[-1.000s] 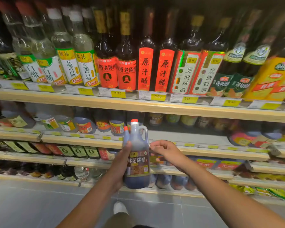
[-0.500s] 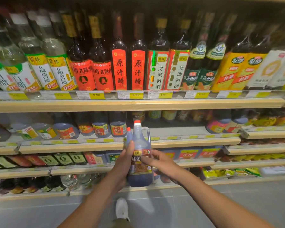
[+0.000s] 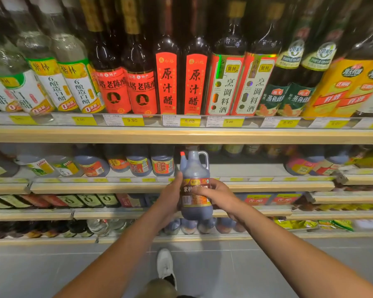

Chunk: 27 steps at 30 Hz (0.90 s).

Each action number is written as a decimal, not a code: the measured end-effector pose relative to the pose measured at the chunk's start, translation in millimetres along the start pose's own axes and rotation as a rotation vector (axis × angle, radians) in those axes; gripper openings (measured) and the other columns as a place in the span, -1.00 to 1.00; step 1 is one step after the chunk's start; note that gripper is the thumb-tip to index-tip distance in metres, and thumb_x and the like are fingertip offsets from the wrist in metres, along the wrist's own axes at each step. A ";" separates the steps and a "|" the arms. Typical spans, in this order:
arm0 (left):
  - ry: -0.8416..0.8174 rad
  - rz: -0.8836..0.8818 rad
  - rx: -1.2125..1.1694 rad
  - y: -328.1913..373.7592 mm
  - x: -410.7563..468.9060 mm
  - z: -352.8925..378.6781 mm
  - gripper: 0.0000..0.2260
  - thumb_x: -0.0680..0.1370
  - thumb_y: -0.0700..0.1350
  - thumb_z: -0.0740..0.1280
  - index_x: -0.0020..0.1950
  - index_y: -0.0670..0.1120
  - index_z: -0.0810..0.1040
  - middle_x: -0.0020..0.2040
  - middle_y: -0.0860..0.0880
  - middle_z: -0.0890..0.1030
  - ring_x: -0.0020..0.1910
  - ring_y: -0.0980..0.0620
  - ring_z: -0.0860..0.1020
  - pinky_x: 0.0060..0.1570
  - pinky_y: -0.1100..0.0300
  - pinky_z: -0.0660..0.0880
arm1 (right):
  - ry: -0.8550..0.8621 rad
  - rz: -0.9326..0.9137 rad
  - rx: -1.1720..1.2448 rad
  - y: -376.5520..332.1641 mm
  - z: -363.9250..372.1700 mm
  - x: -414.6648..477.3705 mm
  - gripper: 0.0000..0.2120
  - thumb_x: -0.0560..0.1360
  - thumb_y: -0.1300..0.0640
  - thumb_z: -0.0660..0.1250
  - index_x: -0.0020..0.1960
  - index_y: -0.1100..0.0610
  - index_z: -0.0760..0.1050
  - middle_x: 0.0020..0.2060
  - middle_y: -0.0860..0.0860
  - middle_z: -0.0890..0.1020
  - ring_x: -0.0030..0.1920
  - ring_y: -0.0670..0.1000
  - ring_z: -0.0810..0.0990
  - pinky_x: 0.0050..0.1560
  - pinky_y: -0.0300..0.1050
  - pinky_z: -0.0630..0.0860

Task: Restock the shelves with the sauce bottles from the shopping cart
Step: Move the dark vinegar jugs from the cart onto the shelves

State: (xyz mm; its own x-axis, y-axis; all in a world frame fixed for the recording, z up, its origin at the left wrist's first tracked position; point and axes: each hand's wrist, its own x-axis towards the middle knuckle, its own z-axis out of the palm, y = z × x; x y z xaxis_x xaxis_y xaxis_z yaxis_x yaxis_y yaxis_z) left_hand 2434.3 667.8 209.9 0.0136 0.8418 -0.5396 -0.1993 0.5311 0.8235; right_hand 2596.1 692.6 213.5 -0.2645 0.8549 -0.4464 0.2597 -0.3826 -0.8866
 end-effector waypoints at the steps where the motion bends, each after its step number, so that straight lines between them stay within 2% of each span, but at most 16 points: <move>1: 0.032 0.005 0.017 5.5 3.9 0.3 -0.55 0.69 0.23 0.08 0.23 -0.03 0.60 0.08 -0.10 0.73 0.03 -0.06 0.70 0.07 -0.04 0.61 | 0.007 -0.008 -0.008 -2.3 -3.1 9.1 -0.66 0.40 0.02 0.57 0.13 0.02 0.60 -0.05 -0.03 0.75 -0.09 -0.06 0.74 -0.17 -0.20 0.58; 3: 0.094 0.021 0.056 14.3 12.7 1.1 -0.60 0.69 0.19 0.12 0.26 -0.03 0.57 0.13 -0.10 0.70 0.02 -0.06 0.67 0.07 -0.09 0.60 | 0.035 -0.029 -0.038 -6.0 -9.0 28.8 -0.60 0.36 0.03 0.60 0.15 0.02 0.58 -0.04 -0.03 0.74 -0.05 -0.03 0.73 -0.12 -0.16 0.60; 6: 0.146 0.045 0.074 23.2 29.5 0.5 -0.63 0.68 0.20 0.14 0.34 0.05 0.52 0.22 0.01 0.63 0.14 0.00 0.61 -0.03 0.02 0.59 | 0.090 -0.067 -0.081 -14.5 -15.8 57.2 -0.41 0.21 -0.04 0.65 0.18 0.00 0.55 -0.02 -0.04 0.73 -0.01 -0.02 0.72 0.05 -0.02 0.65; 8: 0.152 0.086 0.098 26.7 45.2 -3.0 -0.65 0.67 0.18 0.16 0.38 0.11 0.51 0.32 0.06 0.59 0.26 0.04 0.56 0.20 -0.07 0.55 | 0.133 -0.082 -0.159 -18.0 -20.1 76.8 -0.43 0.16 -0.09 0.66 0.10 -0.02 0.57 -0.04 -0.05 0.72 -0.04 -0.04 0.71 0.02 -0.02 0.64; 10: 0.151 0.120 0.120 31.0 56.6 -6.3 -0.67 0.66 -0.03 0.17 0.40 0.12 0.52 0.38 0.05 0.57 0.29 0.04 0.53 0.33 -0.10 0.46 | 0.126 -0.077 -0.206 -21.0 -23.8 94.4 -0.58 0.22 -0.05 0.66 0.00 0.04 0.64 -0.11 -0.02 0.73 -0.12 -0.01 0.70 -0.13 -0.08 0.60; 11: 0.139 0.121 0.113 32.6 61.6 -8.4 -0.60 0.61 -0.14 0.19 0.42 0.11 0.51 0.36 0.03 0.58 0.26 0.03 0.54 0.31 -0.06 0.47 | 0.123 -0.067 -0.213 -22.2 -24.5 101.7 -0.62 0.24 -0.05 0.66 -0.03 0.07 0.67 -0.14 -0.01 0.74 -0.15 -0.01 0.70 -0.19 -0.13 0.58; 13: 0.107 0.131 0.138 36.7 67.3 -11.5 -0.41 0.43 -0.21 0.23 0.45 0.11 0.48 0.30 0.05 0.61 0.22 0.04 0.54 0.28 -0.03 0.46 | 0.150 -0.021 -0.241 -25.6 -26.5 112.7 -0.66 0.25 -0.10 0.66 -0.13 0.08 0.67 -0.23 -0.02 0.72 -0.23 -0.07 0.66 -0.28 -0.26 0.51; 15: 0.073 0.128 0.201 33.7 78.9 -14.4 -0.25 0.32 -0.29 0.18 0.50 0.13 0.43 0.25 0.15 0.62 0.30 0.06 0.51 0.29 0.03 0.43 | 0.156 0.031 -0.277 -21.9 -28.3 127.7 -0.66 0.26 -0.12 0.65 -0.22 0.10 0.66 -0.31 -0.01 0.70 -0.31 -0.09 0.61 -0.35 -0.29 0.45; 18: 0.024 0.116 0.288 29.9 90.7 -17.6 -0.14 0.31 -0.39 0.16 0.54 0.20 0.34 0.21 0.36 0.58 0.41 0.08 0.45 0.16 0.11 0.39 | 0.154 0.057 -0.365 -5.2 -29.2 148.5 -0.68 0.30 -0.02 0.62 -0.08 0.15 0.67 -0.17 0.11 0.73 -0.24 0.00 0.69 -0.27 -0.12 0.62; 20: -0.008 0.113 0.325 29.3 90.2 -17.2 -0.14 0.38 -0.44 0.13 0.58 0.21 0.26 0.35 0.32 0.51 0.45 0.15 0.40 0.11 0.13 0.39 | 0.154 0.013 -0.412 22.9 -36.1 176.8 -0.76 0.39 0.07 0.53 0.01 0.12 0.63 -0.11 0.10 0.72 -0.12 0.10 0.73 -0.14 0.09 0.69; 22: -0.032 0.104 0.333 30.1 86.3 -16.4 -0.15 0.43 -0.49 0.08 0.61 0.18 0.19 0.51 0.21 0.39 0.48 0.18 0.35 0.08 0.18 0.40 | 0.108 0.014 -0.447 8.2 -32.3 161.0 -0.81 0.49 0.12 0.42 0.07 0.17 0.62 -0.04 0.14 0.69 0.01 0.17 0.68 0.02 0.05 0.63; 24: -0.051 0.092 0.334 28.0 85.3 -17.6 -0.16 0.46 -0.49 0.05 0.63 0.17 0.14 0.56 0.20 0.29 0.49 0.22 0.32 0.09 0.25 0.41 | 0.092 0.010 -0.474 0.7 -28.7 150.9 -0.79 0.52 0.16 0.41 0.09 0.26 0.61 -0.05 0.14 0.66 -0.01 0.12 0.63 0.03 -0.06 0.56; 26: -0.059 0.094 0.330 24.5 86.3 -18.7 -0.18 0.48 -0.48 0.06 0.63 0.16 0.13 0.56 0.21 0.28 0.48 0.24 0.33 0.12 0.26 0.40 | 0.033 -0.018 -0.406 0.3 -26.6 142.6 -0.69 0.40 0.09 0.55 0.08 0.18 0.64 -0.07 0.00 0.68 -0.02 0.00 0.62 0.08 -0.08 0.56; 27: -0.063 0.095 0.327 23.9 85.9 -18.2 -0.18 0.48 -0.47 0.06 0.63 0.16 0.13 0.56 0.20 0.29 0.48 0.23 0.33 0.12 0.26 0.40 | 0.051 -0.055 -0.365 4.3 -26.3 143.8 -0.60 0.29 0.01 0.63 0.06 0.11 0.67 -0.06 -0.05 0.71 0.01 -0.02 0.65 0.13 -0.01 0.59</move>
State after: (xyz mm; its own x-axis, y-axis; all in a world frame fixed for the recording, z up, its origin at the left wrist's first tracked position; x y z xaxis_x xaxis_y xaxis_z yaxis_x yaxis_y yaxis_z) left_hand 2412.9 751.0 180.1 0.0728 0.8876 -0.4548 0.1215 0.4447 0.8874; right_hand 2583.6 823.1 148.6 -0.2430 0.8907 -0.3842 0.5631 -0.1930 -0.8036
